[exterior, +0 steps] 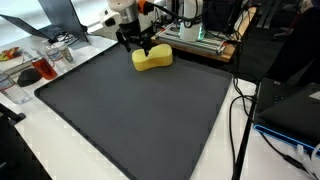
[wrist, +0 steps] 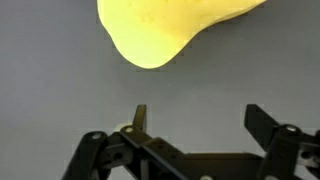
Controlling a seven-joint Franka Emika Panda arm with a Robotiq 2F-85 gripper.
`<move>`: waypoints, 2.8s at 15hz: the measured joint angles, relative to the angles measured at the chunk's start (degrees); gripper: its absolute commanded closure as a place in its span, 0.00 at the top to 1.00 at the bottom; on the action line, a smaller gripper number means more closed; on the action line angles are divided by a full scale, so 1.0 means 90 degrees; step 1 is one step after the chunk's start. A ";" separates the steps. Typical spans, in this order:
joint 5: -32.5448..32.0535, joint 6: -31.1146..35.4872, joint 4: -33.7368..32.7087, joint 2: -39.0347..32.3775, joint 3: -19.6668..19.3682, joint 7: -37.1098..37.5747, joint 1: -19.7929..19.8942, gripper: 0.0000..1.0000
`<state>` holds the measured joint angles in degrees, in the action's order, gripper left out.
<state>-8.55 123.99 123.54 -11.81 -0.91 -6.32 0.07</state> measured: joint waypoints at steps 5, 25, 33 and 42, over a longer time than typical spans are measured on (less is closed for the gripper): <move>-0.0157 0.0113 0.0178 0.0162 0.0001 0.1126 -0.0145 1.00; 0.0934 -0.0861 0.2839 0.2988 -0.0294 0.0524 -0.0025 1.00; 0.1269 0.0038 0.3430 0.3280 -0.1466 -0.2275 0.0437 1.00; 0.1285 0.0424 0.3357 0.3114 -0.1454 -0.2399 0.0419 1.00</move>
<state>3.02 127.81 153.75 16.21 -13.99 -27.91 3.84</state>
